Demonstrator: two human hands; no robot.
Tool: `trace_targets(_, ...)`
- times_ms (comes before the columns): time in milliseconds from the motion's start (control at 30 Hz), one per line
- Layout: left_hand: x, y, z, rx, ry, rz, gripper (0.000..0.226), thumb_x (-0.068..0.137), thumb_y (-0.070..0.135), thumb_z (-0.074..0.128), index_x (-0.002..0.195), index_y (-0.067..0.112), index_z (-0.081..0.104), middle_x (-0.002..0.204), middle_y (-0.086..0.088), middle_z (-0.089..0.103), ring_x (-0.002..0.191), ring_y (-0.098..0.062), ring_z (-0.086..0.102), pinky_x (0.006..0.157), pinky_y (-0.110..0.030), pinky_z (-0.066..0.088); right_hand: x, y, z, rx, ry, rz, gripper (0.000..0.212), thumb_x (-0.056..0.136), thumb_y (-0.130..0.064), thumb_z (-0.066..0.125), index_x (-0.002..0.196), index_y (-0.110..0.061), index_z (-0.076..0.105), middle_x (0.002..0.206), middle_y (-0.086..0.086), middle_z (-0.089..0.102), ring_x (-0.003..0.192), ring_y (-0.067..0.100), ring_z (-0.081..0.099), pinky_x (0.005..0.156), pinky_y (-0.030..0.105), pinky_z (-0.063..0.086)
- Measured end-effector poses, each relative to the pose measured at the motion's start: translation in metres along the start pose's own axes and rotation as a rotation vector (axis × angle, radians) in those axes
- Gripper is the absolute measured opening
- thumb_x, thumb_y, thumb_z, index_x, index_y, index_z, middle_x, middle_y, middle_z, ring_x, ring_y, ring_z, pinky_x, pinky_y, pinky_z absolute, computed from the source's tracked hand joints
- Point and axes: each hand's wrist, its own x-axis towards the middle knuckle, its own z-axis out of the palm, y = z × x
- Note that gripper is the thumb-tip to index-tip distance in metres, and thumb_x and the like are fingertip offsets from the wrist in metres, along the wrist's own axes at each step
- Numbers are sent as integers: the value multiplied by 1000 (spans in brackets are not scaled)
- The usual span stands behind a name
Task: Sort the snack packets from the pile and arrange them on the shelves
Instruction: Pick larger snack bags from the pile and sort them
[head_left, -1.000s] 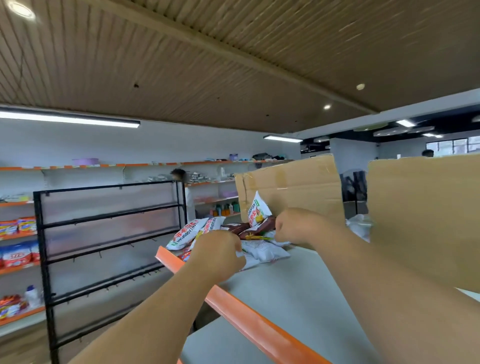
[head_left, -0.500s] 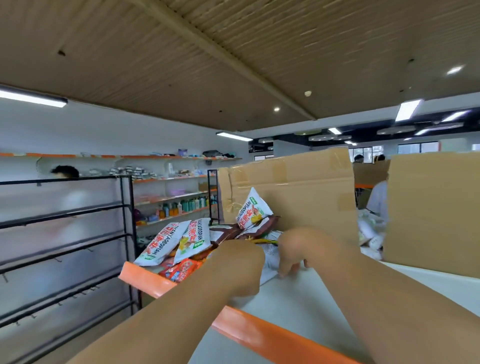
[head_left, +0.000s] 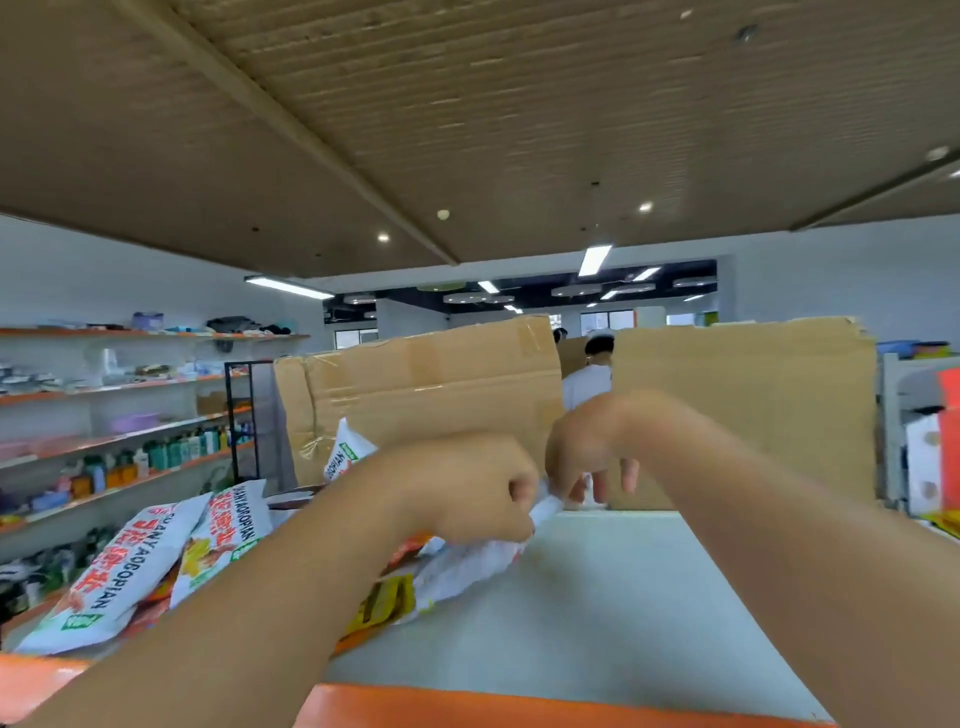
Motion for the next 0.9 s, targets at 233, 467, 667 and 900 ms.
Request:
trace_targets(233,39,15,-42,-255,290,159,12,94,24,68,83,27,68,75,17,71,68,3,63,61,-16,47,-79,74,-42,145,485,12,24,96,-20,52,74,-20,62,86,-1,63,83,18,63,82,41,62)
trace_targets(467,86,19,-28,-490,363,164,12,96,23,67,86,28,70,87,8,77,91,-17,72,92,-49,57,-100,128,-44,229,766,21,27,85,-21,52,59,-19,44,62,-2,43,65,20,43,66,34,40)
trace_targets(667,102,35,-36,-524,417,190,16,100,23,62,86,27,70,85,11,76,83,-11,70,79,-36,55,-114,158,-58,220,782,28,37,88,-20,54,54,-22,40,58,-6,36,62,19,37,66,34,35)
trace_targets(900,143,39,-4,-367,259,11,11,99,23,61,98,32,67,106,7,68,97,-14,66,83,-33,56,-63,172,-30,76,519,156,24,93,-25,53,73,-15,61,71,-3,67,68,20,60,69,32,50)
